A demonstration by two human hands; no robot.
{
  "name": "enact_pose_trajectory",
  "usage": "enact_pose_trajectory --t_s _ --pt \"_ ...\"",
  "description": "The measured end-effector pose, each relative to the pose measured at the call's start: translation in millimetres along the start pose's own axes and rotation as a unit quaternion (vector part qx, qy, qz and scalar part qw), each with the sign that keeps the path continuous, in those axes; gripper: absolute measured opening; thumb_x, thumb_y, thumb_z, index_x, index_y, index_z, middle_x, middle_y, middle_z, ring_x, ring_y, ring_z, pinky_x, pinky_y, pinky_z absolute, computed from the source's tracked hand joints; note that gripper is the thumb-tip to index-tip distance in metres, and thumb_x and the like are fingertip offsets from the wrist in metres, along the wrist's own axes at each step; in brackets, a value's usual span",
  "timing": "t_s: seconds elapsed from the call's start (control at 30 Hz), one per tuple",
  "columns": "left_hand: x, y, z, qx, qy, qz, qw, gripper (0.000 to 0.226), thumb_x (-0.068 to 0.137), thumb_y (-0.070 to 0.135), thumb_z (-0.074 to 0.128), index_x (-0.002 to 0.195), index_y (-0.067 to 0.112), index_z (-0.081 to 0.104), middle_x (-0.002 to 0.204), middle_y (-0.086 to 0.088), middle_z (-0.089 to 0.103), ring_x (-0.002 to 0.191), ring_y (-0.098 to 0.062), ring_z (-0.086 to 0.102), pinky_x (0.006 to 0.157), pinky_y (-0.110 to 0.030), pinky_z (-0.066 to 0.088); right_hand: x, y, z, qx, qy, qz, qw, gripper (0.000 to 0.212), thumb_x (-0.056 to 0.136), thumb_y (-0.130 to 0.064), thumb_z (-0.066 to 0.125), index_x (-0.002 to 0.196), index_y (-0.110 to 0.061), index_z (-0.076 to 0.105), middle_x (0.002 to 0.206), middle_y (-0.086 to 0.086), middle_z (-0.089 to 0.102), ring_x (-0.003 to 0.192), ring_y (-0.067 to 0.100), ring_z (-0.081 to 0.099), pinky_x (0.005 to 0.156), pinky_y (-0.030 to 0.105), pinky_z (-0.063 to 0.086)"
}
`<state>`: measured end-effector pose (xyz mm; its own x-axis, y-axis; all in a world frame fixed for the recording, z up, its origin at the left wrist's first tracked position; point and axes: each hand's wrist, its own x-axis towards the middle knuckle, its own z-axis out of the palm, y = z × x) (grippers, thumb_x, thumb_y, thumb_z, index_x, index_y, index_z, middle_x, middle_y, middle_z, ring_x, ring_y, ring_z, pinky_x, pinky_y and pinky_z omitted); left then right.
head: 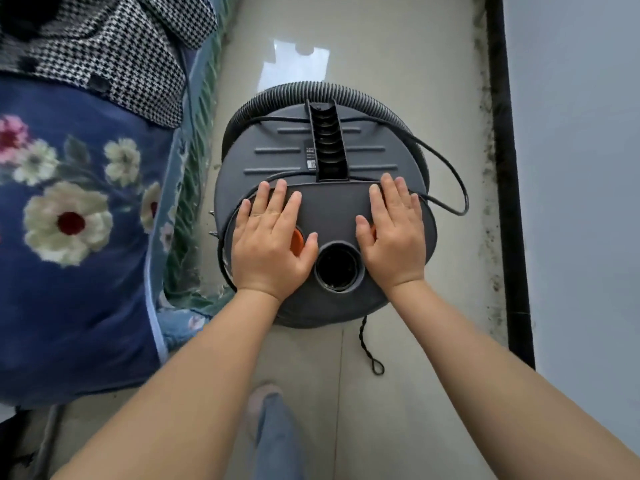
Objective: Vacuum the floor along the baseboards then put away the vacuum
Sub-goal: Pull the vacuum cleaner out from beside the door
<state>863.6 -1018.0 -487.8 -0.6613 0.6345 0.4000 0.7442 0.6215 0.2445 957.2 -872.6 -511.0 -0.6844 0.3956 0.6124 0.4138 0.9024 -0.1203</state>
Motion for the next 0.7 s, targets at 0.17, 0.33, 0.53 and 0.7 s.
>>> enact_pose_trajectory --t_s 0.17,0.33,0.53,0.7 --pt "92.5 -36.9 31.7 0.007 -0.007 0.009 1.000 0.051 0.078 0.038 0.049 0.109 0.002 0.067 0.120 -0.020 0.061 0.113 -0.041 0.056 0.103 -0.040 0.025 74.5 7.1 65.9 0.005 0.017 0.021 1.000 0.047 0.099 -0.038 0.033 0.113 -0.005 0.063 0.121 0.025 0.060 0.120 0.034 0.041 0.104 0.045 0.026" --pt "177.0 -63.7 62.7 0.012 -0.001 0.005 1.000 0.050 0.077 0.038 0.050 0.105 0.002 0.069 0.119 -0.021 0.062 0.112 -0.042 0.057 0.102 -0.041 0.025 149.3 17.0 122.3 0.000 0.028 0.035 0.999 0.050 0.099 -0.037 0.031 0.109 -0.005 0.069 0.120 0.024 0.061 0.120 0.032 0.041 0.104 0.045 0.026" --pt "281.8 -96.4 99.9 0.034 -0.007 0.008 0.999 0.050 0.077 0.038 0.050 0.105 0.001 0.069 0.120 -0.021 0.061 0.113 -0.042 0.056 0.102 -0.041 0.025 240.6 33.1 190.5 -0.007 0.028 0.029 0.999 0.050 0.099 -0.033 0.029 0.109 -0.004 0.068 0.120 0.023 0.061 0.115 0.038 0.054 0.102 0.044 0.030" --pt "362.8 -122.6 131.9 0.030 -0.012 0.019 0.999 0.050 0.076 0.038 0.051 0.105 0.001 0.069 0.120 -0.021 0.061 0.113 -0.041 0.056 0.101 -0.042 0.026 303.9 48.7 242.1 -0.022 0.012 0.025 0.999 0.038 0.100 -0.026 0.024 0.119 -0.005 0.049 0.122 0.026 0.059 0.116 0.040 0.053 0.103 0.043 0.029"
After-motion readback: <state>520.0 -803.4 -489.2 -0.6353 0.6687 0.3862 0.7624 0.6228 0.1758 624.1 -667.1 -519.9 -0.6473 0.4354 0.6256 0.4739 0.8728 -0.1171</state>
